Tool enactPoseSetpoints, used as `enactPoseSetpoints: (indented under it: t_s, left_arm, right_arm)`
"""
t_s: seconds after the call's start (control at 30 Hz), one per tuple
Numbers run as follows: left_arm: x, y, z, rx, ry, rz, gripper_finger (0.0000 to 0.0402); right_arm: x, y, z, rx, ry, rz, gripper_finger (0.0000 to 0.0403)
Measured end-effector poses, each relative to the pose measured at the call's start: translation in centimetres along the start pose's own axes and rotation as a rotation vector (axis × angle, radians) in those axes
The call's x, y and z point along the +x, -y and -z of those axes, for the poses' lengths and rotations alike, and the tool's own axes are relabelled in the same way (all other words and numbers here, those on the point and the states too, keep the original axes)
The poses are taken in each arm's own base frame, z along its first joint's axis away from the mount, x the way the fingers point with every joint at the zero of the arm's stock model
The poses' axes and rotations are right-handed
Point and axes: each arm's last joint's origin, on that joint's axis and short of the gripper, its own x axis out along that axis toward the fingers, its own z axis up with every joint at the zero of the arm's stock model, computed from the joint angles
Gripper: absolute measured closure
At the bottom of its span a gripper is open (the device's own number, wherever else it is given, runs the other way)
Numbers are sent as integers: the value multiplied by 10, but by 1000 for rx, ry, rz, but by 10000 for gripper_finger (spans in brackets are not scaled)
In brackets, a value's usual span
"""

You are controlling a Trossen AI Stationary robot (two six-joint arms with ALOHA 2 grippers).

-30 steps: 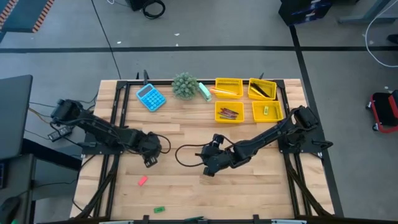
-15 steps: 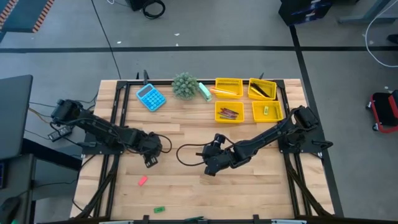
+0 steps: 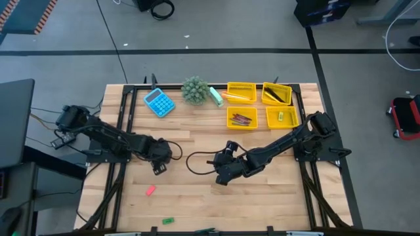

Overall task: Sort crayons/erasers/pens/pencils in bins
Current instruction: Put the red crayon into the bottom left yellow bin

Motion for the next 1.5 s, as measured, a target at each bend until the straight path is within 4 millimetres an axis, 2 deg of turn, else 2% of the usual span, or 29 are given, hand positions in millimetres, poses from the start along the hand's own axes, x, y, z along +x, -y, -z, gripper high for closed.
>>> enactPoseSetpoints:
  t_s: [0.13, 0.4, 0.67, 0.83, 1.03, 1.13, 1.23, 1.37, 1.5]
  left_arm:
    - [6, -1, 2, 0, -25, -21, 277]
    - [6, 0, 1, 51, -22, -14, 298]
    - [6, 0, 1, 85, -28, -2, 351]
    - [7, 0, 1, 90, -28, -3, 372]
    - [0, 6, -6, 156, -13, 8, 358]
    - [-11, 14, -18, 201, 47, 40, 362]
    - [-21, 19, -30, 258, 115, 57, 373]
    - [-34, 26, -55, 322, 285, 112, 375]
    - [-47, 23, -83, 372, 456, 138, 363]
  right_arm:
    - [0, 0, 0, -2, -3, 1, 217]
    - [0, 0, 1, -4, -7, 3, 217]
    - [-1, 0, 2, 8, -16, 13, 217]
    - [-1, 8, 12, 57, -69, 130, 217]
    - [-5, 19, 24, 102, -149, 264, 217]
    - [-12, 25, 26, 132, -162, 308, 217]
    - [-28, 31, 24, 189, -139, 348, 217]
    - [-59, 34, 26, 256, -67, 390, 217]
    - [-91, 33, 34, 298, 34, 430, 217]
